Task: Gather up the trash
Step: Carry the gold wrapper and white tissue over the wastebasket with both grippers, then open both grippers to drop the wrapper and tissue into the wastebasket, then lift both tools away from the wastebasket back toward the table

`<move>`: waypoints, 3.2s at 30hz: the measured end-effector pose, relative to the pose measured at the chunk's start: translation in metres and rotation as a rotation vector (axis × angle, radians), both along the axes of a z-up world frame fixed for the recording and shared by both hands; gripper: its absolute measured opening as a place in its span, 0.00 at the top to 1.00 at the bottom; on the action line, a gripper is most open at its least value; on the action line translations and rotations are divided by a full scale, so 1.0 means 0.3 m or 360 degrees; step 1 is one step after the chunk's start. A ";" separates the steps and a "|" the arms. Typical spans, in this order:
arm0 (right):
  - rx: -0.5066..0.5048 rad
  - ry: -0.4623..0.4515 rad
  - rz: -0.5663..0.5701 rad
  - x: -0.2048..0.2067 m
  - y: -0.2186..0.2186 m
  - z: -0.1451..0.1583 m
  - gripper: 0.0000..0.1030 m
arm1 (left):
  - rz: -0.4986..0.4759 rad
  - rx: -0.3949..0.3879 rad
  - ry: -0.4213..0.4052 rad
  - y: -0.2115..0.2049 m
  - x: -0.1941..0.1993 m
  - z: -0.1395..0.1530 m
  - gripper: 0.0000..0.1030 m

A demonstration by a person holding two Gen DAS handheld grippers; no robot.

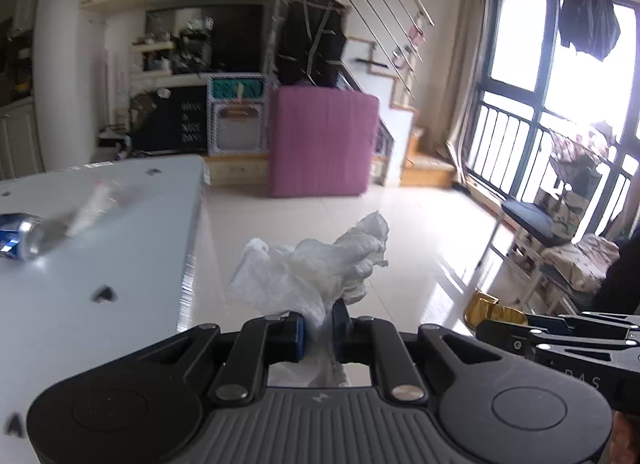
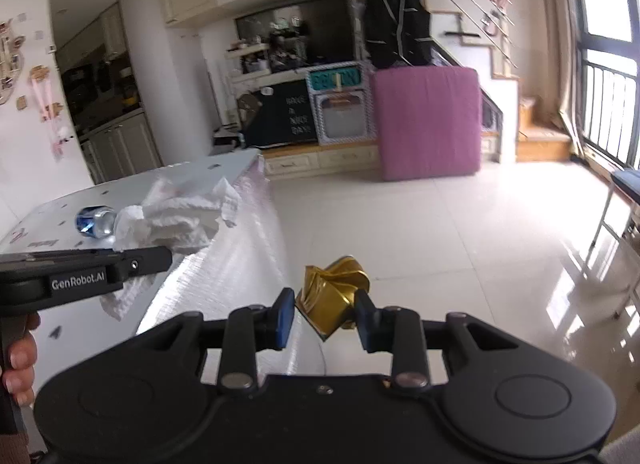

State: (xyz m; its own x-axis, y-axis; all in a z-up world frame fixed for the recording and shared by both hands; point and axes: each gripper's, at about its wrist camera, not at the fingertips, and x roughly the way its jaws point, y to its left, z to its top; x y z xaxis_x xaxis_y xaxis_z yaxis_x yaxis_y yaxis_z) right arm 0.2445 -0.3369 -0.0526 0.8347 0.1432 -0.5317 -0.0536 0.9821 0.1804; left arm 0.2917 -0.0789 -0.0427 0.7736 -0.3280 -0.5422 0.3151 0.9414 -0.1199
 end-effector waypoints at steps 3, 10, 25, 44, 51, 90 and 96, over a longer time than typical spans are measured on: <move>0.0006 0.0047 -0.0034 0.005 -0.054 -0.044 0.68 | -0.0030 0.0013 0.0053 -0.060 0.020 -0.051 0.86; 0.0047 0.0209 -0.0089 0.036 -0.168 -0.198 0.68 | -0.0076 0.0062 0.0238 -0.190 0.088 -0.233 0.86; 0.0141 0.0624 -0.0052 0.233 -0.252 -0.584 0.68 | 0.0056 0.0142 0.0715 -0.259 0.315 -0.753 0.86; 0.0324 0.1008 -0.0045 0.550 -0.289 -1.050 0.68 | 0.0410 -0.0083 0.1102 -0.218 0.584 -1.274 0.86; 0.0382 0.1027 -0.0053 0.638 -0.284 -1.130 0.68 | 0.0370 -0.0209 0.1120 -0.229 0.695 -1.394 0.55; 0.0314 0.1231 -0.0049 0.676 -0.265 -1.276 0.40 | 0.0255 0.0136 0.1155 -0.225 0.548 -1.367 0.10; 0.0292 0.1218 -0.0072 0.646 -0.290 -1.233 0.35 | 0.0266 0.0170 0.1178 -0.212 0.536 -1.332 0.00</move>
